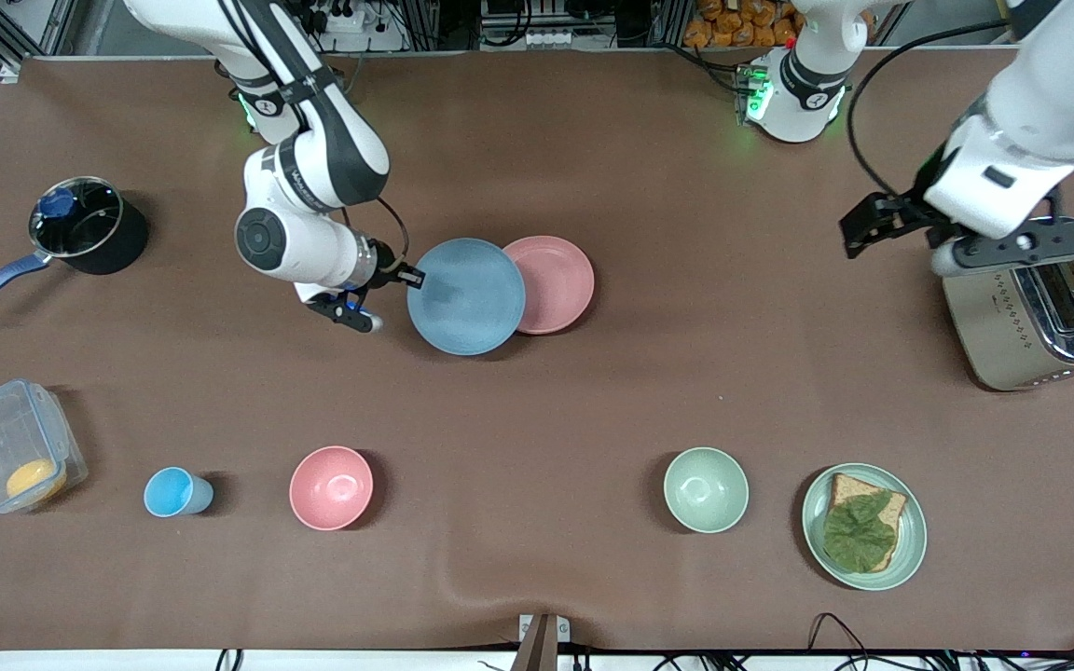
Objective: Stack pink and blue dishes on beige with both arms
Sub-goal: 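Carry the blue plate onto the pink plate while the left gripper withdraws, then lower the blue plate onto the pink plate and open the right gripper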
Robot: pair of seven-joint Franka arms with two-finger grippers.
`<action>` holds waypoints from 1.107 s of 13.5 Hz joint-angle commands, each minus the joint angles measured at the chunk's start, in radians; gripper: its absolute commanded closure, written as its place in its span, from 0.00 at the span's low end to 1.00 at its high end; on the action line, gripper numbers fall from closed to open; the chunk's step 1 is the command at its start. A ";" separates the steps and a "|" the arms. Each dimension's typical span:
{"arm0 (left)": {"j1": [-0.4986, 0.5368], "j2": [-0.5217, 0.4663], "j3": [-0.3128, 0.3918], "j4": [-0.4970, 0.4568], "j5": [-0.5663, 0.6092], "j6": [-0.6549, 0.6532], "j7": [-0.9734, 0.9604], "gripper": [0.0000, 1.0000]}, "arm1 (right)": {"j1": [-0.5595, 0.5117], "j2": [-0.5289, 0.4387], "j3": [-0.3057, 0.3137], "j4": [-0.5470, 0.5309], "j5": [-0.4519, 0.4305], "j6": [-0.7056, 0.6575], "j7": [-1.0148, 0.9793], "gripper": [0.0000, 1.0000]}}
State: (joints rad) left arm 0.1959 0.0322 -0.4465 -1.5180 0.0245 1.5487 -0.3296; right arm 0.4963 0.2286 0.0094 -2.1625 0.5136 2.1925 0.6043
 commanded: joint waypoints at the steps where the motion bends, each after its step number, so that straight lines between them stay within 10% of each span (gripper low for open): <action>1: -0.005 -0.057 0.089 -0.007 -0.012 -0.053 0.118 0.00 | 0.111 -0.037 -0.013 -0.030 0.049 0.059 0.093 1.00; 6: -0.113 -0.057 0.258 -0.011 -0.009 -0.078 0.185 0.00 | 0.200 0.003 -0.013 -0.030 0.083 0.145 0.184 1.00; 15: -0.161 -0.046 0.339 -0.008 -0.009 -0.078 0.230 0.00 | 0.287 0.080 -0.013 -0.020 0.100 0.266 0.261 1.00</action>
State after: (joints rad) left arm 0.0482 -0.0117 -0.1118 -1.5266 0.0226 1.4819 -0.1094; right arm 0.7498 0.3087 0.0093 -2.1768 0.5821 2.4304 0.8446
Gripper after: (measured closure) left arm 0.000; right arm 0.969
